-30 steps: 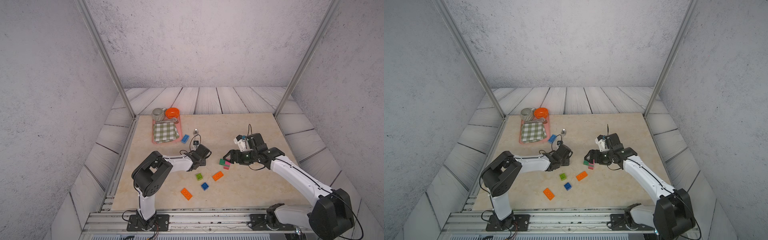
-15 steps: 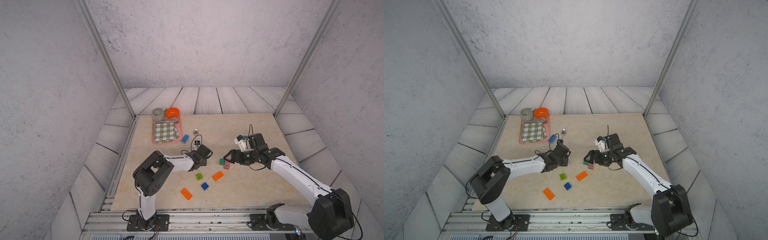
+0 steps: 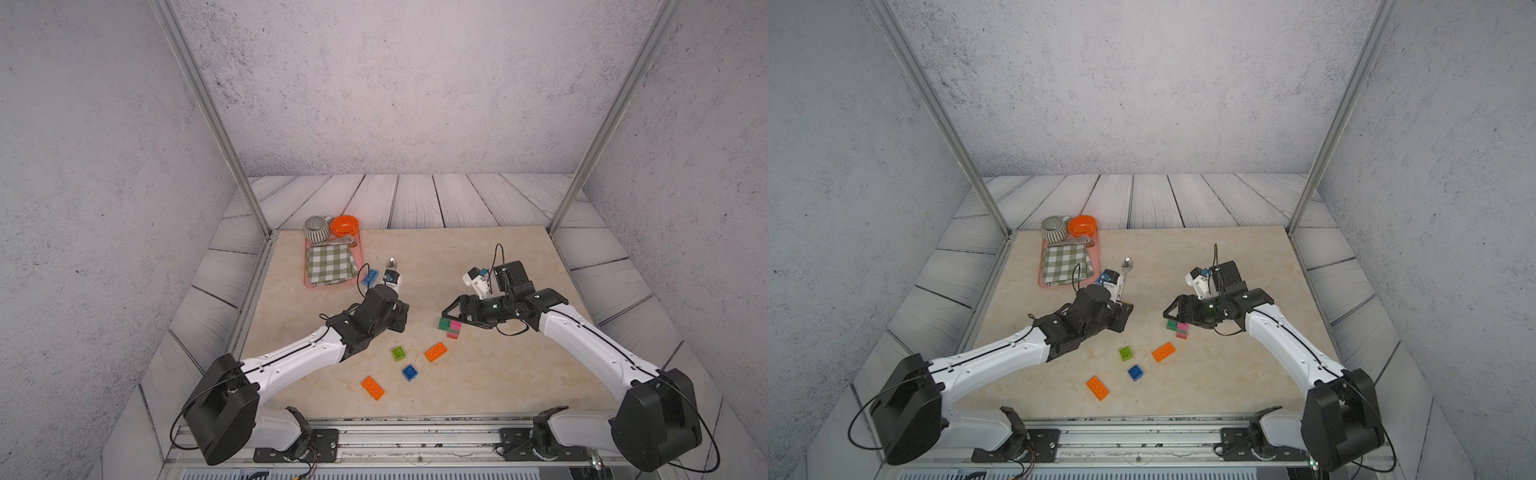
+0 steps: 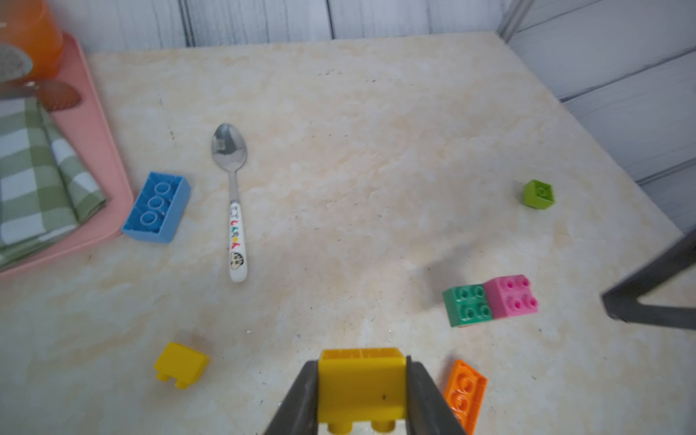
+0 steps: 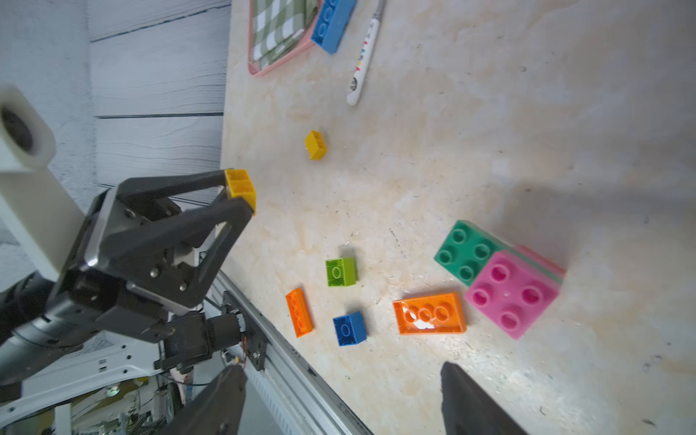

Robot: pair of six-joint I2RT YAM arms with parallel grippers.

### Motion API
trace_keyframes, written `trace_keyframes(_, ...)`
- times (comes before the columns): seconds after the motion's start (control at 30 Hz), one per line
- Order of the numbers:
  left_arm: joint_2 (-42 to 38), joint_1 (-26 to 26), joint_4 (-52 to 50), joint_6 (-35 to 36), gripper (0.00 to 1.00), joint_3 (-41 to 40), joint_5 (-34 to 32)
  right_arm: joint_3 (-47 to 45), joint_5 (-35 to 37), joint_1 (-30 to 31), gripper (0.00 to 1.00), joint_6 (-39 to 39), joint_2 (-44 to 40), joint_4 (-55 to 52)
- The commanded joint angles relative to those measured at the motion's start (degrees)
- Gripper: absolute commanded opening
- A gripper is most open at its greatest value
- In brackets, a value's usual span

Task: Assemble the letter p with lego
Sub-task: Pick up the lego brick from the center of the board.

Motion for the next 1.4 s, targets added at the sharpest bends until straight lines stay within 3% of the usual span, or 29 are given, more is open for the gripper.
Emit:
trace_keyframes(0.0, -1.09, -0.50, -3.57, 1.45, 0.31, 0.47, -0.47, -0.49, -2.49, -0.42, 0.85, -0.47, 1.21, 0.29)
trace_keyframes(0.2, -14.52, -0.67, -3.68, 10.36, 0.29, -3.76, 2.21, 1.50, -5.51, -0.54, 0.86, -0.73, 2.02, -1.17)
trace_keyframes(0.37, -28.43, -0.91, 1.73, 20.26, 0.29, -10.85, 12.33, 4.59, -11.14, -0.65, 0.85, 0.29, 2.66, -2.99)
trace_keyframes(0.63, -40.54, -2.19, 3.55, 28.39, 0.29, -15.31, 24.56, 8.52, -22.04, -0.75, 0.76, 4.86, 3.74, -0.97)
trace_keyframes(0.8, -42.44, -3.53, 1.64, 30.44, 0.30, -14.89, 29.30, 7.73, -28.34, -0.61, 0.63, 9.00, 4.99, 3.93)
trace_keyframes(0.97, -42.59, -6.04, -0.35, 32.58, 0.31, -14.26, 27.72, 5.77, -32.11, 0.12, 0.58, 12.85, 5.59, 9.13)
trace_keyframes(1.17, -41.83, -7.35, -0.61, 33.59, 0.31, -13.57, 26.41, 6.91, -30.99, 2.98, 0.57, 8.77, 8.17, 4.54)
trace_keyframes(1.37, -42.00, -7.83, -0.47, 33.90, 0.31, -13.59, 25.67, 6.38, -30.60, 4.95, 0.47, 7.27, 10.05, 3.98)
